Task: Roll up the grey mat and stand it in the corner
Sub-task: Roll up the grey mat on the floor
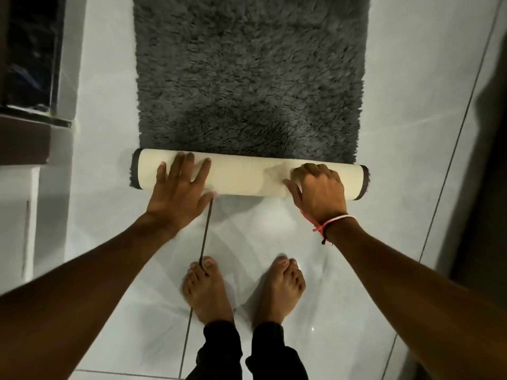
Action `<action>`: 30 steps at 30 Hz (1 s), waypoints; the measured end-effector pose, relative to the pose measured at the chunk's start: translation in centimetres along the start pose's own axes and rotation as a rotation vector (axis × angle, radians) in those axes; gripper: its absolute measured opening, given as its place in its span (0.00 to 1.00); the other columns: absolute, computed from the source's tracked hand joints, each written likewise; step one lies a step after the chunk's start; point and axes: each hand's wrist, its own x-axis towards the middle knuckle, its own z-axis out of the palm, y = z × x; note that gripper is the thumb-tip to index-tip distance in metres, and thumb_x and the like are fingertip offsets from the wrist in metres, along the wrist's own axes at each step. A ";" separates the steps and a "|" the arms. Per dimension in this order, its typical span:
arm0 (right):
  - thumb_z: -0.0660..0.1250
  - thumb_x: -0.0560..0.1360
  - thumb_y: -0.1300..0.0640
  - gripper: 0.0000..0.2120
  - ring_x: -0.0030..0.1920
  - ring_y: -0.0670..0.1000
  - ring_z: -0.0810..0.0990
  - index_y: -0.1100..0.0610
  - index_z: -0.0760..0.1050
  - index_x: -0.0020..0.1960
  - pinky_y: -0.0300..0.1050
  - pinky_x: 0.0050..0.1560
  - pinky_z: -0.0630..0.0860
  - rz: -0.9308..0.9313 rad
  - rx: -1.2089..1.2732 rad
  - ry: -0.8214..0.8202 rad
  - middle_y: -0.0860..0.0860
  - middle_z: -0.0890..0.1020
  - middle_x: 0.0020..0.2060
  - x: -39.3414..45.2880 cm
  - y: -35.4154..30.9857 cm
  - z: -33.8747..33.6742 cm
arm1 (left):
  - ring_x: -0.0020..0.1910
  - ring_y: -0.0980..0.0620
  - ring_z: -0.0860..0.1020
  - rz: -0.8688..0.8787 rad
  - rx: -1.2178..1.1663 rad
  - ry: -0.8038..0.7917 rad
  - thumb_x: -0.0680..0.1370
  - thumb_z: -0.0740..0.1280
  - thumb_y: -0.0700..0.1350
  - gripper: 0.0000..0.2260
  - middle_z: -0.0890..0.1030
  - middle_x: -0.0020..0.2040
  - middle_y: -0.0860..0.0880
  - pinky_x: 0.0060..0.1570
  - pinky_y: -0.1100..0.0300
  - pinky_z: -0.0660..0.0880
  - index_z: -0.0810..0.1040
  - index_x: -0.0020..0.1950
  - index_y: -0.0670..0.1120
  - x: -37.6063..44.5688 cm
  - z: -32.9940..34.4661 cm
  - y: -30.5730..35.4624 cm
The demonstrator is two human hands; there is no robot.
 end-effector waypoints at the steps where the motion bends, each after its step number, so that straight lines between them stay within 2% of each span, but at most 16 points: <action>1: 0.62 0.79 0.40 0.23 0.60 0.61 0.78 0.57 0.78 0.61 0.56 0.61 0.73 -0.016 -0.019 -0.037 0.57 0.82 0.58 -0.1 0.1 0.2 | 0.80 0.35 0.53 0.007 0.083 -0.069 0.80 0.63 0.59 0.40 0.53 0.81 0.36 0.77 0.34 0.56 0.47 0.83 0.45 -0.4 0.7 0.1; 3: 0.67 0.74 0.36 0.29 0.66 0.61 0.75 0.56 0.74 0.67 0.59 0.70 0.68 -0.068 -0.106 -0.076 0.56 0.79 0.64 -0.5 0.8 0.8 | 0.81 0.34 0.51 -0.011 0.244 -0.118 0.77 0.68 0.58 0.48 0.49 0.81 0.34 0.77 0.34 0.57 0.40 0.82 0.43 -0.7 1.9 0.7; 6: 0.77 0.69 0.46 0.38 0.72 0.63 0.69 0.54 0.65 0.73 0.67 0.75 0.61 -0.115 -0.224 -0.095 0.57 0.72 0.70 -0.4 2.2 1.7 | 0.71 0.35 0.69 -0.062 0.298 -0.013 0.72 0.75 0.47 0.43 0.66 0.73 0.35 0.66 0.37 0.73 0.52 0.79 0.43 0.6 1.9 1.7; 10: 0.72 0.70 0.64 0.30 0.57 0.63 0.75 0.55 0.65 0.69 0.64 0.59 0.75 -0.101 -0.240 0.029 0.58 0.73 0.61 0.6 2.3 3.0 | 0.49 0.47 0.82 -0.021 0.430 0.093 0.68 0.77 0.45 0.32 0.79 0.56 0.44 0.44 0.52 0.83 0.69 0.69 0.47 1.4 1.5 1.8; 12: 0.71 0.69 0.66 0.30 0.54 0.63 0.76 0.55 0.67 0.68 0.63 0.54 0.76 -0.084 -0.197 0.042 0.59 0.75 0.58 -0.1 1.8 3.2 | 0.46 0.52 0.82 0.005 0.474 0.094 0.68 0.76 0.49 0.29 0.81 0.52 0.48 0.36 0.59 0.80 0.72 0.67 0.51 0.4 1.7 1.8; 14: 0.70 0.71 0.65 0.27 0.54 0.63 0.76 0.55 0.68 0.68 0.63 0.54 0.76 -0.077 -0.156 0.044 0.58 0.76 0.58 -2.1 1.3 3.8 | 0.47 0.54 0.82 0.025 0.472 0.083 0.68 0.76 0.52 0.30 0.81 0.53 0.50 0.35 0.62 0.78 0.71 0.69 0.53 -1.1 2.1 1.8; 17: 0.67 0.76 0.60 0.24 0.58 0.62 0.76 0.52 0.68 0.70 0.62 0.58 0.74 -0.099 -0.099 -0.044 0.56 0.76 0.62 -5.6 0.6 4.8 | 0.49 0.48 0.84 0.038 0.412 0.045 0.68 0.77 0.51 0.36 0.83 0.57 0.44 0.39 0.57 0.81 0.66 0.72 0.49 -4.5 3.7 2.0; 20: 0.64 0.78 0.59 0.23 0.62 0.60 0.77 0.48 0.68 0.71 0.57 0.60 0.73 -0.130 -0.067 -0.144 0.52 0.76 0.65 -7.4 0.0 5.6 | 0.37 0.37 0.84 0.079 0.237 0.118 0.59 0.84 0.40 0.40 0.85 0.48 0.34 0.30 0.52 0.81 0.70 0.67 0.43 -7.8 5.2 1.9; 21: 0.63 0.78 0.59 0.22 0.63 0.60 0.77 0.47 0.68 0.71 0.56 0.61 0.72 -0.120 -0.053 -0.126 0.52 0.77 0.65 -7.5 -0.2 5.4 | 0.37 0.36 0.84 0.078 0.218 0.133 0.59 0.83 0.37 0.40 0.85 0.49 0.32 0.31 0.49 0.82 0.73 0.68 0.41 -8.1 5.3 1.8; 22: 0.63 0.78 0.59 0.22 0.64 0.59 0.77 0.47 0.69 0.71 0.57 0.62 0.71 -0.093 -0.041 -0.081 0.52 0.78 0.65 -7.3 -0.2 5.0 | 0.43 0.35 0.85 0.078 0.219 0.161 0.63 0.82 0.36 0.38 0.84 0.54 0.30 0.38 0.43 0.84 0.74 0.72 0.40 -7.9 5.0 1.6; 23: 0.63 0.78 0.59 0.22 0.65 0.59 0.76 0.48 0.70 0.71 0.58 0.64 0.69 -0.054 -0.029 -0.017 0.53 0.78 0.66 -7.1 0.0 4.5 | 0.56 0.34 0.83 0.058 0.215 0.169 0.69 0.77 0.37 0.36 0.79 0.63 0.30 0.53 0.37 0.81 0.69 0.76 0.42 -7.6 4.6 1.6; 24: 0.63 0.79 0.57 0.22 0.68 0.60 0.75 0.50 0.71 0.72 0.60 0.66 0.68 -0.016 -0.023 0.060 0.55 0.77 0.68 -6.9 0.3 4.0 | 0.70 0.34 0.74 0.007 0.201 0.165 0.75 0.71 0.39 0.36 0.72 0.72 0.30 0.67 0.31 0.70 0.61 0.81 0.44 -7.3 4.4 1.6; 25: 0.64 0.80 0.54 0.22 0.71 0.61 0.73 0.51 0.70 0.74 0.62 0.69 0.67 0.006 -0.016 0.122 0.57 0.75 0.72 -6.6 0.7 3.4 | 0.76 0.34 0.65 -0.038 0.176 0.137 0.77 0.66 0.39 0.36 0.65 0.76 0.30 0.73 0.29 0.61 0.54 0.82 0.45 -7.0 4.0 1.3; 26: 0.64 0.80 0.49 0.25 0.74 0.61 0.70 0.52 0.68 0.76 0.64 0.72 0.64 0.002 -0.010 0.125 0.58 0.71 0.75 -6.3 1.2 2.9 | 0.78 0.33 0.63 -0.041 0.162 0.168 0.76 0.65 0.40 0.36 0.63 0.77 0.30 0.74 0.29 0.58 0.54 0.82 0.44 -6.6 3.6 0.7; 28: 0.64 0.77 0.37 0.39 0.80 0.61 0.59 0.52 0.57 0.81 0.66 0.78 0.55 -0.059 -0.022 -0.040 0.60 0.60 0.80 -5.3 2.0 2.4 | 0.76 0.32 0.65 0.009 0.163 0.171 0.72 0.70 0.44 0.39 0.64 0.77 0.30 0.72 0.29 0.62 0.58 0.81 0.41 -5.6 3.0 0.2; 30: 0.67 0.72 0.32 0.51 0.82 0.61 0.49 0.52 0.45 0.83 0.68 0.80 0.48 -0.096 -0.103 -0.189 0.60 0.50 0.82 -3.8 2.4 2.4 | 0.77 0.31 0.63 0.023 0.178 0.060 0.71 0.74 0.50 0.45 0.61 0.78 0.30 0.72 0.30 0.62 0.54 0.82 0.41 -4.7 3.1 1.4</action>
